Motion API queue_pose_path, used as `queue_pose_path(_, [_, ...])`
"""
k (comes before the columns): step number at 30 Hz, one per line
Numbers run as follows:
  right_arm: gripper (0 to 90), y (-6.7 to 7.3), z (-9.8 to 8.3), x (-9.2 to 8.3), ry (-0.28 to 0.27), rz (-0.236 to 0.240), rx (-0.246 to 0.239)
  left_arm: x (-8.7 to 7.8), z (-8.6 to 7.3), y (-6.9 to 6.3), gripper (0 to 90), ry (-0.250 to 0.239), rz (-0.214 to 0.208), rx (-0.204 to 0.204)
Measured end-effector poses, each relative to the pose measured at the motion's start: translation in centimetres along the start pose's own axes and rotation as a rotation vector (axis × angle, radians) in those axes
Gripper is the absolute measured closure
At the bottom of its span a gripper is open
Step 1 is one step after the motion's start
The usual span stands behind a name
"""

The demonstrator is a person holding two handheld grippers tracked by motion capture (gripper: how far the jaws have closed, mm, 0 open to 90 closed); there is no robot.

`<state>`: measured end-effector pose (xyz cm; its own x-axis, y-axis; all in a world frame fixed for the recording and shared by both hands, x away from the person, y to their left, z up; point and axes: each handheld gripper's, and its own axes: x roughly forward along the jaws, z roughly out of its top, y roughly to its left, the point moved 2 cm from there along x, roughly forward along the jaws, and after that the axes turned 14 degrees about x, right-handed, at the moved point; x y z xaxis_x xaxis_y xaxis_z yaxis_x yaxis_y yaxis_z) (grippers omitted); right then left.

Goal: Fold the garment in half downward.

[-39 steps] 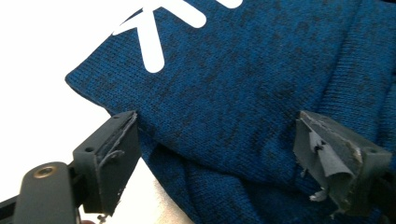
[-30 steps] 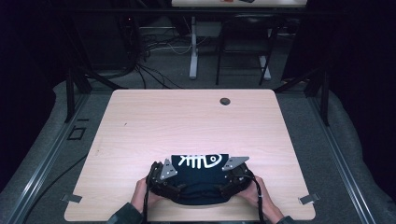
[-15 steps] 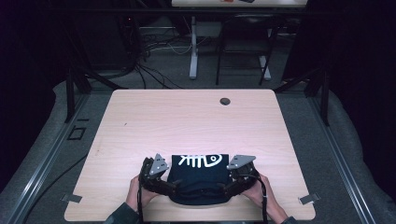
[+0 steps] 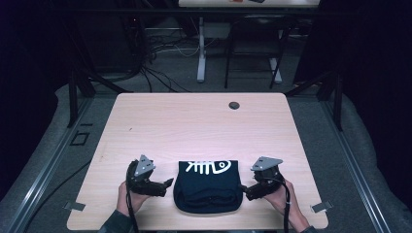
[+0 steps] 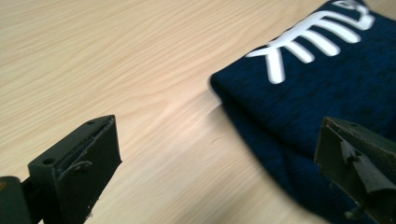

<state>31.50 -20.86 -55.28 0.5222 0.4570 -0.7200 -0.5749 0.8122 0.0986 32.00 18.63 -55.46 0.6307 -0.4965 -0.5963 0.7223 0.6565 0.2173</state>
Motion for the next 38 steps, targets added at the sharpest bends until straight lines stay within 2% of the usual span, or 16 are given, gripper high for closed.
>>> queue_pose_path(6, [0.1,-2.4,-0.8,-0.7,-0.014,-0.046,0.066,-0.4,-1.6,2.0,0.2,0.006,0.029,-0.081])
queue_pose_path(9, [0.2,-3.5,-1.2,-1.0,-0.013,-0.063,0.098,-0.2,-2.2,2.3,0.2,0.025,0.032,-0.093])
queue_pose_path(12, [0.2,-4.7,-1.7,-1.0,-0.005,-0.087,0.121,0.3,-2.7,2.6,0.2,0.054,0.038,-0.088])
queue_pose_path(14, [0.2,-5.3,-2.0,-0.8,-0.003,-0.094,0.133,0.7,-3.0,2.7,0.2,0.086,0.052,-0.077])
queue_pose_path(21, [0.3,-7.7,-3.1,0.3,0.028,-0.117,0.194,1.7,-4.3,3.7,0.2,0.137,0.059,-0.102])
queue_pose_path(25, [0.4,-8.6,-3.7,0.9,0.04,-0.134,0.204,2.4,-5.1,4.3,0.1,0.163,0.055,-0.134])
queue_pose_path(27, [0.0,-8.9,-4.0,1.3,0.029,-0.12,0.207,2.7,-5.5,4.7,0.1,0.17,0.051,-0.152])
queue_pose_path(28, [0.0,-9.2,-4.2,1.3,0.018,-0.104,0.221,2.7,-5.6,4.8,0.1,0.172,0.053,-0.151])
queue_pose_path(32, [0.0,-9.6,-4.4,1.4,-0.035,-0.095,0.218,3.0,-5.8,5.0,0.0,0.158,0.079,-0.144])
queue_pose_path(38, [0.0,-9.5,-4.4,1.6,-0.042,-0.101,0.209,3.3,-5.5,5.0,0.0,0.16,0.071,-0.124])
